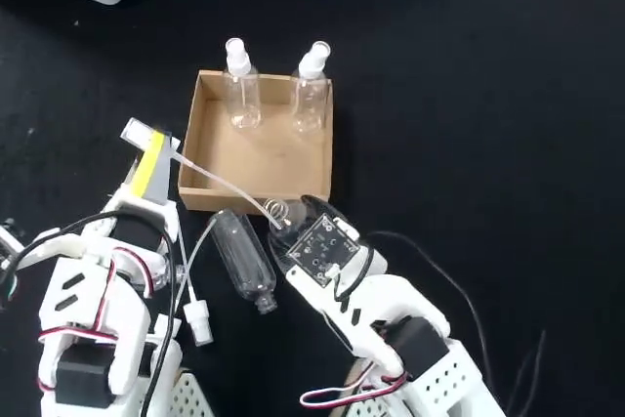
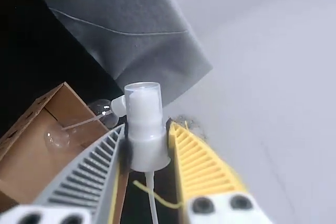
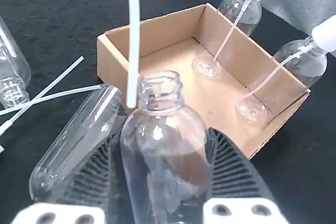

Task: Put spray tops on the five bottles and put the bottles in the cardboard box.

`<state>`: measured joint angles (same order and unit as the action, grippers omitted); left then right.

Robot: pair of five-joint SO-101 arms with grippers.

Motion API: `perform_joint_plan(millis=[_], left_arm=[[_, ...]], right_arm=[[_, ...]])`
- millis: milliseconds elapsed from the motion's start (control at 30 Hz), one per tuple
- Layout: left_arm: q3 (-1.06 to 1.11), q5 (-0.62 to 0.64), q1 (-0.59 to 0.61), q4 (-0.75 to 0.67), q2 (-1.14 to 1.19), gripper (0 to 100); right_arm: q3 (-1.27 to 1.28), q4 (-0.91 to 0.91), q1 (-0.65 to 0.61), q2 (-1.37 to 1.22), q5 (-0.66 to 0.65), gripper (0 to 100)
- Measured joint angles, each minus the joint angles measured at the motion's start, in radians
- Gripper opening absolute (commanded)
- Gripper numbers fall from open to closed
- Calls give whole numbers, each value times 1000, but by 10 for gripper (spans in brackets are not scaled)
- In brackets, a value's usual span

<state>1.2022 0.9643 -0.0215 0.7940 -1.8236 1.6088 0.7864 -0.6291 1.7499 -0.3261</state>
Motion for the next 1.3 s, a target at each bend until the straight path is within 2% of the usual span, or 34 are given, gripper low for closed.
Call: perform_joint_plan(millis=[167,367,667,867,1300], left_arm=[[0,0,23,-9,0,30],[58,20,84,-109,6,30],[69,17,81,-114,3,30],[69,-26,15,-86,8,30],[69,-29,8,-86,5,30]], right_arm=[[0,0,0,0,0,92],[0,0,0,0,0,92],[0,0,0,0,0,92],[0,0,0,0,0,92],[0,0,0,0,0,92]])
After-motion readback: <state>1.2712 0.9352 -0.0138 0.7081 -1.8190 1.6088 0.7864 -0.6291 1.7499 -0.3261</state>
